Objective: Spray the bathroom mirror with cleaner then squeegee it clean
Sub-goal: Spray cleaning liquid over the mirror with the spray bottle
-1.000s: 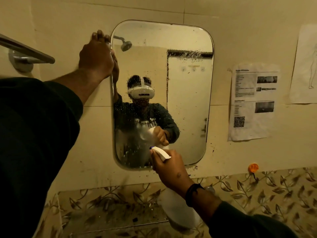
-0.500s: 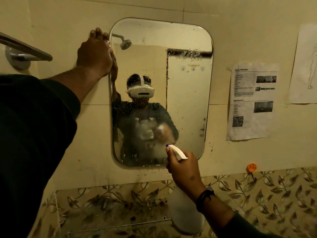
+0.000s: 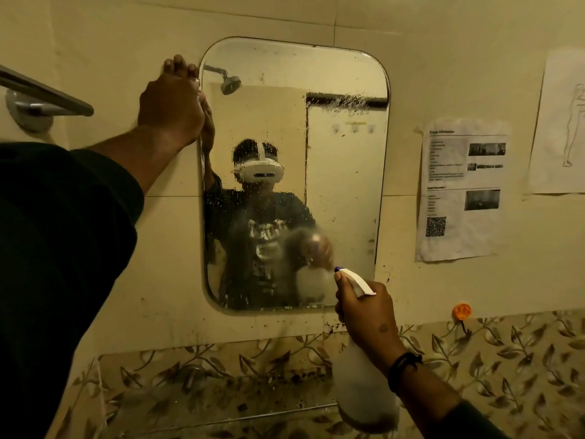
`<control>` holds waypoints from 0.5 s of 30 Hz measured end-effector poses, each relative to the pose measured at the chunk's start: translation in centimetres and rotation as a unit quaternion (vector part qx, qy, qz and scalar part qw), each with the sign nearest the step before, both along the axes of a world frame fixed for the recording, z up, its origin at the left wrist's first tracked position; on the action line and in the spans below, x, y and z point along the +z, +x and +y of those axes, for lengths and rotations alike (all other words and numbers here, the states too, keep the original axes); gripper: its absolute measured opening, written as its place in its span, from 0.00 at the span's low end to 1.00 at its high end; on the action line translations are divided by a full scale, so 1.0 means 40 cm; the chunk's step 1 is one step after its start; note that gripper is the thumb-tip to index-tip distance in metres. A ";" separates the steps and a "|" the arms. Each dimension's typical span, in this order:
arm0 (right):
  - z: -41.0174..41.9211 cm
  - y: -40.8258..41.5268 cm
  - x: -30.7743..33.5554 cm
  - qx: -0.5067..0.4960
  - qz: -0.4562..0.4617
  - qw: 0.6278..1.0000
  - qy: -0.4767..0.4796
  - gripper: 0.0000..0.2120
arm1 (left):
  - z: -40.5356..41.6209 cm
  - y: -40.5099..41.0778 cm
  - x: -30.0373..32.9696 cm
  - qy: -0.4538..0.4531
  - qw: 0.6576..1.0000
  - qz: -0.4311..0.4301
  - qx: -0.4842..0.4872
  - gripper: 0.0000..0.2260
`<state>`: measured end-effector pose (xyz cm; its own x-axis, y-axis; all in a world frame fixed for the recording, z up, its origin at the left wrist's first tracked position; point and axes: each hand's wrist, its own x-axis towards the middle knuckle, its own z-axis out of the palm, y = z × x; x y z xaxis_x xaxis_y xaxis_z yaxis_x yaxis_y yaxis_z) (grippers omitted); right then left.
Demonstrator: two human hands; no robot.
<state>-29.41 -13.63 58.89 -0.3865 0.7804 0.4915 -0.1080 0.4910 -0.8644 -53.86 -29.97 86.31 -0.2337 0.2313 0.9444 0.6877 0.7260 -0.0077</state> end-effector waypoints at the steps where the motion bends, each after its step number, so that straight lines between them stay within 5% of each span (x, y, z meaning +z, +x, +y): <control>1: 0.007 0.002 -0.002 -0.005 0.002 1.000 -0.007 0.13 | 0.001 0.000 0.001 0.000 1.000 -0.002 -0.002 0.15; 15: 0.094 0.051 0.014 -0.085 -0.008 0.996 0.026 0.16 | -0.001 -0.007 0.001 -0.003 1.000 0.008 -0.001 0.15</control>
<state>-27.38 -9.86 59.43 -0.2596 0.8091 0.5273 -0.0052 0.5448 -0.8385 -54.13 -30.00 86.34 -0.2185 0.2367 0.9467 0.6882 0.7251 -0.0225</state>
